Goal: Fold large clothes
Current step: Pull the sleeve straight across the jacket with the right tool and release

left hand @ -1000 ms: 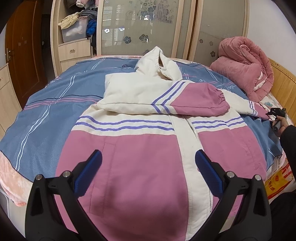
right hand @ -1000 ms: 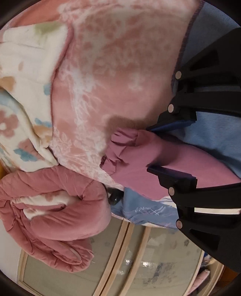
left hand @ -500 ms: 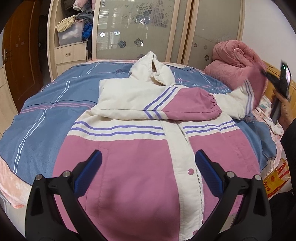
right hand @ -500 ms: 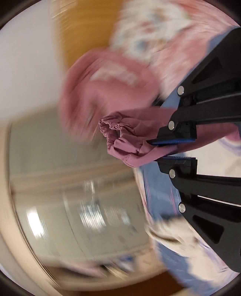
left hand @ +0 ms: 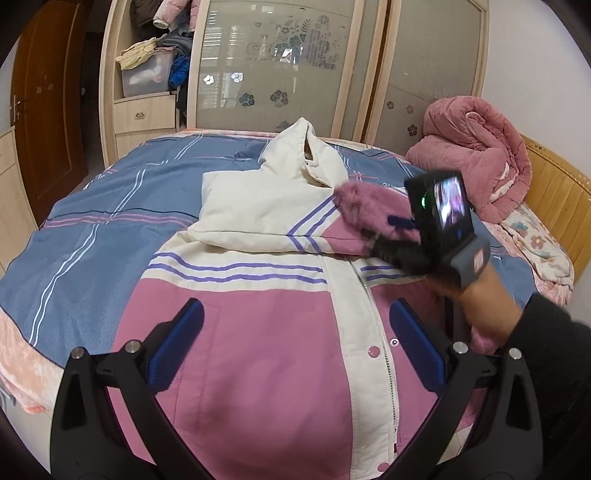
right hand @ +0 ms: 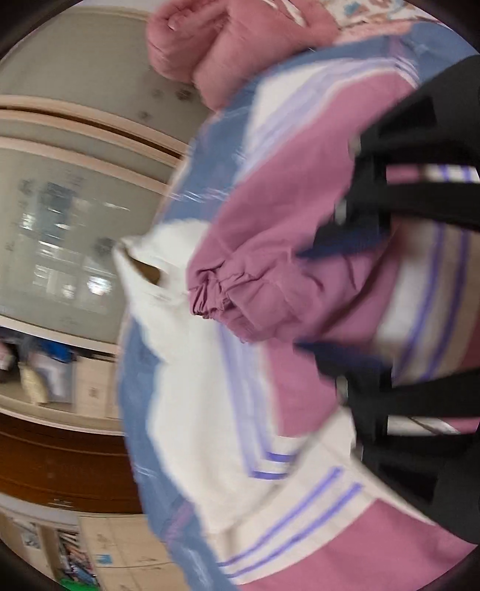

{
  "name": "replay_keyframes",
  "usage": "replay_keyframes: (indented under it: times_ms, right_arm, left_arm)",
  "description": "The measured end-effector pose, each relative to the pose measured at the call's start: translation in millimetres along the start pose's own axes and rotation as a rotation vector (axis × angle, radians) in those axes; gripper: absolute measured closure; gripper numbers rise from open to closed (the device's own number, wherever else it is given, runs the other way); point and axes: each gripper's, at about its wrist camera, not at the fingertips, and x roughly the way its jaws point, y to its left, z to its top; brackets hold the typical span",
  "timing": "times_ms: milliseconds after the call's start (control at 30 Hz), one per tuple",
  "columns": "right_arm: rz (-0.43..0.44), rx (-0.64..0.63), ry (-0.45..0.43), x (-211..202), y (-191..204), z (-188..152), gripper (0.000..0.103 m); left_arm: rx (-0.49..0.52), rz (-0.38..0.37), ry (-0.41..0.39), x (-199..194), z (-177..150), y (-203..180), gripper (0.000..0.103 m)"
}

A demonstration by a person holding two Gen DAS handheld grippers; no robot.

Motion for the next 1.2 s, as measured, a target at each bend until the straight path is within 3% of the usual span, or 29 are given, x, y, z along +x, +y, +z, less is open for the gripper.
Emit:
replay_keyframes:
  times_ms: [33,67,167,300,433,467,533,633,767,1200]
  right_arm:
    - [0.016,0.027,-0.035,-15,1,-3,0.018]
    - [0.031,0.056,-0.060,-27,2,-5,0.008]
    - [0.099,0.190,-0.118,-80,-5,-10,0.002]
    - [0.056,0.325,-0.133,-155,-21,-10,0.001]
    - [-0.074,0.310,-0.212,-218,-28,-45,0.001]
    - [-0.143,0.291,-0.227,-226,-27,-58,0.001]
    - [-0.197,0.313,-0.202,-224,-34,-78,0.001]
    - [-0.170,0.372,-0.136,-212,-41,-90,0.001]
    - [-0.166,0.291,-0.151,-211,-30,-90,0.001]
    - [-0.139,0.300,-0.176,-216,-31,-88,0.001]
  left_arm:
    - [-0.003,0.001,0.001,0,0,2,0.002]
    - [-0.007,0.004,0.000,-1,0,4,0.002]
    - [-0.021,0.008,-0.001,-1,0,10,0.002]
    - [-0.038,0.007,-0.003,-3,0,14,0.002]
    - [-0.027,0.001,-0.025,-9,1,10,0.002]
    - [-0.024,0.005,-0.025,-9,0,8,0.002]
    - [-0.023,0.003,-0.023,-8,-2,7,0.002]
    - [-0.008,0.014,-0.016,-5,-5,4,0.002]
    - [-0.006,0.022,0.006,2,-8,3,0.002]
    - [0.025,0.028,0.013,6,-11,-5,0.002]
